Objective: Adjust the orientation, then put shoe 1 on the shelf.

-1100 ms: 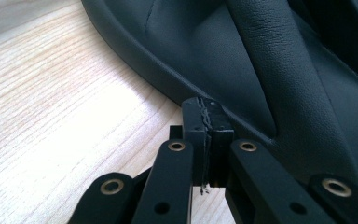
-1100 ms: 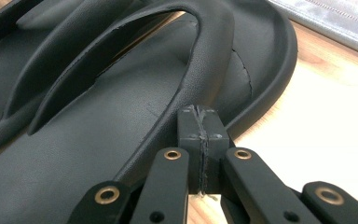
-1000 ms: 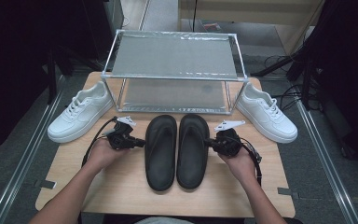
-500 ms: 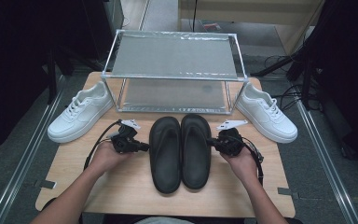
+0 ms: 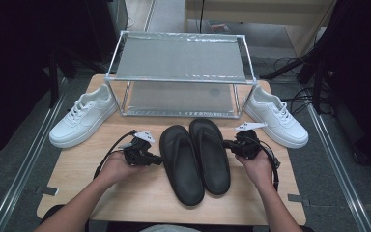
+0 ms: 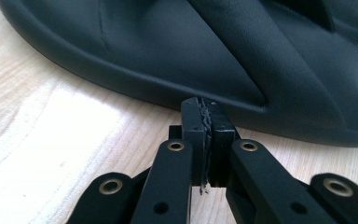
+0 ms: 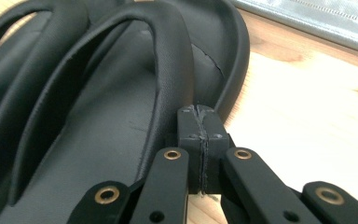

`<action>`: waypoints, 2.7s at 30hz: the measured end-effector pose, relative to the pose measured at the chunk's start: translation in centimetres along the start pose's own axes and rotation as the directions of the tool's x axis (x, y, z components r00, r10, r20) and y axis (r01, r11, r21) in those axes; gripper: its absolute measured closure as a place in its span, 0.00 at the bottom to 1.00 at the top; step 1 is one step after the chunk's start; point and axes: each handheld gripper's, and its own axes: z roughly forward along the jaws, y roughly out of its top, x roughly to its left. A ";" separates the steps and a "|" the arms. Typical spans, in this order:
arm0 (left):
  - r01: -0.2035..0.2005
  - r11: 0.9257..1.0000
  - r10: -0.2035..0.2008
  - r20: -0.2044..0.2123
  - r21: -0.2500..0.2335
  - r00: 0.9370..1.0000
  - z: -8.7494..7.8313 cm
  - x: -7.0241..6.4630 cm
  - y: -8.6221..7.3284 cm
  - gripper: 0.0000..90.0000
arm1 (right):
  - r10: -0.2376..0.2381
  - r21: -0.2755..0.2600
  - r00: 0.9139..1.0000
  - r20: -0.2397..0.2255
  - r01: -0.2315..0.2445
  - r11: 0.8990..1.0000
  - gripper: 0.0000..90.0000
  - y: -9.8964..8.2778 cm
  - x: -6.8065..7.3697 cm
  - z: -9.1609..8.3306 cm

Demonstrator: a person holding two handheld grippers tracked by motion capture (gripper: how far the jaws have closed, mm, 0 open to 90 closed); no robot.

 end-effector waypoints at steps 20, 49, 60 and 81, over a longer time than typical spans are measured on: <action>0.035 0.988 -0.048 -0.080 -0.154 0.996 -4.1 0.7 -0.1 0.62 | 0.007 -0.129 0.994 -0.110 -0.021 0.991 0.66 0.4 3.7 -1.6; 0.045 0.983 -0.065 -0.105 -0.180 0.992 -4.8 1.5 -0.4 0.50 | -0.021 -0.148 0.996 -0.092 0.007 0.989 0.41 0.3 8.0 2.3; 0.048 0.982 -0.068 -0.103 -0.184 0.992 -5.0 1.5 -0.5 0.49 | -0.017 -0.140 0.997 -0.079 0.005 0.990 0.41 0.3 8.2 2.7; 0.049 0.980 -0.070 -0.106 -0.192 0.992 -5.2 1.7 -0.6 0.47 | -0.013 -0.104 0.999 -0.032 0.010 0.994 0.50 0.0 9.2 5.2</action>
